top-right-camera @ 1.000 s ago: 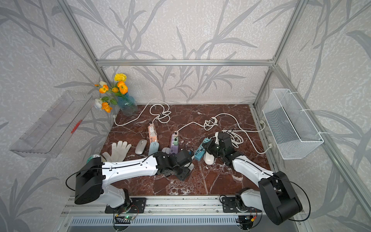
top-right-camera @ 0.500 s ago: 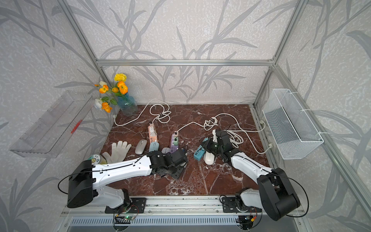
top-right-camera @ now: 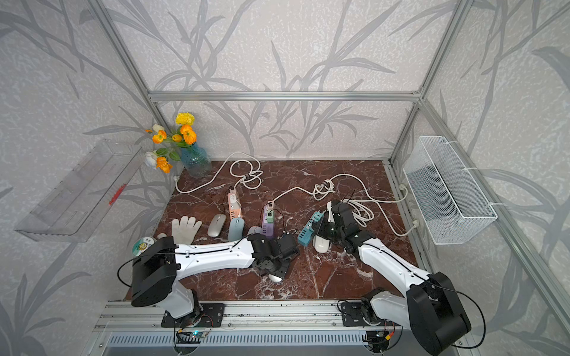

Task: Unplug the wireless mouse
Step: Place the mouse at the center of the board, then place the power cord at the center of the board.

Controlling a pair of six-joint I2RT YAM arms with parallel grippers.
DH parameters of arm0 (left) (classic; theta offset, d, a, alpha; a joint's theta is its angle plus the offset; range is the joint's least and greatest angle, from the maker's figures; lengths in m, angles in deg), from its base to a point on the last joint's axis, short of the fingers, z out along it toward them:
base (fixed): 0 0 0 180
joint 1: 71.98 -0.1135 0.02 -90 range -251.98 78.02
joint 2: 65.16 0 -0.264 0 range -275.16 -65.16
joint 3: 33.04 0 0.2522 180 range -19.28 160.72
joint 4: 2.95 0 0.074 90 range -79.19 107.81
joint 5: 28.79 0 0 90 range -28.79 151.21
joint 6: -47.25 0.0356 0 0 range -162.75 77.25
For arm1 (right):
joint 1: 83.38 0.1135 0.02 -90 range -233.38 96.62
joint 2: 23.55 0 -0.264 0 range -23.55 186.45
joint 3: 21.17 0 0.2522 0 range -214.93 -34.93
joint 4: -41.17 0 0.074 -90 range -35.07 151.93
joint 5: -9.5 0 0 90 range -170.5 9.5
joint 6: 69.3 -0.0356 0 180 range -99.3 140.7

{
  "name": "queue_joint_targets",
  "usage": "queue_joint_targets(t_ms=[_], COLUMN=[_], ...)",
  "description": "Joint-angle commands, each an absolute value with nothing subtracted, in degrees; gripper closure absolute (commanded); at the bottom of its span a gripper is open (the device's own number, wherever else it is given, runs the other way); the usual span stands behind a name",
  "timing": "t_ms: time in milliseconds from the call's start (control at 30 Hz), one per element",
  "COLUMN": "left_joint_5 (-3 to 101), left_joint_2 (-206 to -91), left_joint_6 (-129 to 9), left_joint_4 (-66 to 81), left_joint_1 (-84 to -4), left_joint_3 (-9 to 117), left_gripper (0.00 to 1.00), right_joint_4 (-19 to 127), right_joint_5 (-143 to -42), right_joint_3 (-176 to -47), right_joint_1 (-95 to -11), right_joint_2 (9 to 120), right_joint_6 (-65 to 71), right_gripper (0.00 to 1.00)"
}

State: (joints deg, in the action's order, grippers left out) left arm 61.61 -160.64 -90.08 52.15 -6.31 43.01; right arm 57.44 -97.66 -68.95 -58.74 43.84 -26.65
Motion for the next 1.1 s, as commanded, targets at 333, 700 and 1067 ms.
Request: queue_joint_targets(t_ms=[333, 700, 1067], left_joint_5=[63.3, 74.8, 72.8], left_joint_2=[-167.9, -155.9, -148.0], left_joint_6=[-100.1, -94.7, -81.1], left_joint_4=[54.6, 55.1, 40.7], left_joint_1=[-1.5, -1.5, -17.3], left_joint_3=[48.7, 48.4, 44.9], left_gripper=[0.45, 0.05, 0.20], right_joint_4=[61.0, 64.2, 80.7], right_joint_5=[-98.1, -98.4, -86.3], right_joint_3=[-68.4, -69.1, -76.2], right_joint_1=[-58.5, -58.6, -58.6], right_joint_2=[42.7, 41.7, 34.7], right_joint_6=[-22.8, -19.3, -5.3], right_gripper=[1.00, 0.84, 0.59])
